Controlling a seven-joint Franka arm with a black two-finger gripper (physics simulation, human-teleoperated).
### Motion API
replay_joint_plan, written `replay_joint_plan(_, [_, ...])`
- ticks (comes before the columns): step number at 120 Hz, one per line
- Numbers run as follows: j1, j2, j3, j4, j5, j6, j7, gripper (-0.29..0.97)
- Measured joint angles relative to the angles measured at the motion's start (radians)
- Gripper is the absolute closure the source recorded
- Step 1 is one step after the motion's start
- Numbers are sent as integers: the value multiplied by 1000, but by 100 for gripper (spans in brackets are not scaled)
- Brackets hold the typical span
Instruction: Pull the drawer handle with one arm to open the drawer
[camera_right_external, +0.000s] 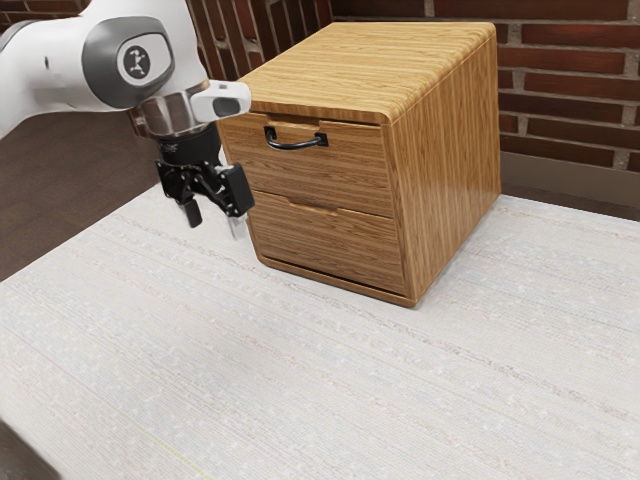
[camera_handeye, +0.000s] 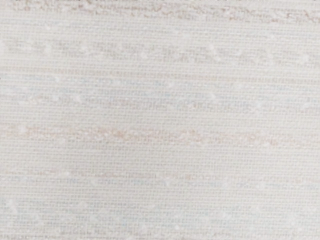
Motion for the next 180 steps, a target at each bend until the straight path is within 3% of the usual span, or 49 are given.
replay_joint_plan(29, [-2, -3, 0, 3, 8, 7, -28, 0])
replay_joint_plan(37, [-5, -64, -2, 49, 10, 6, -31, 0])
replay_joint_plan(56, [-45, -139, -85, 78, 14, 85, 47, 0])
replay_joint_plan(73, [-80, -140, -97, 80, 36, 134, 345, 0])
replay_joint_plan(91, [-29, -114, -84, 71, 76, 164, 667, 0])
replay_joint_plan(121, [85, -62, -80, 72, 19, 170, 1069, 0])
replay_joint_plan(152, [98, 6, -81, 80, -38, 176, 1356, 0])
replay_joint_plan(180, [103, 28, -88, 73, -53, 240, 1487, 0])
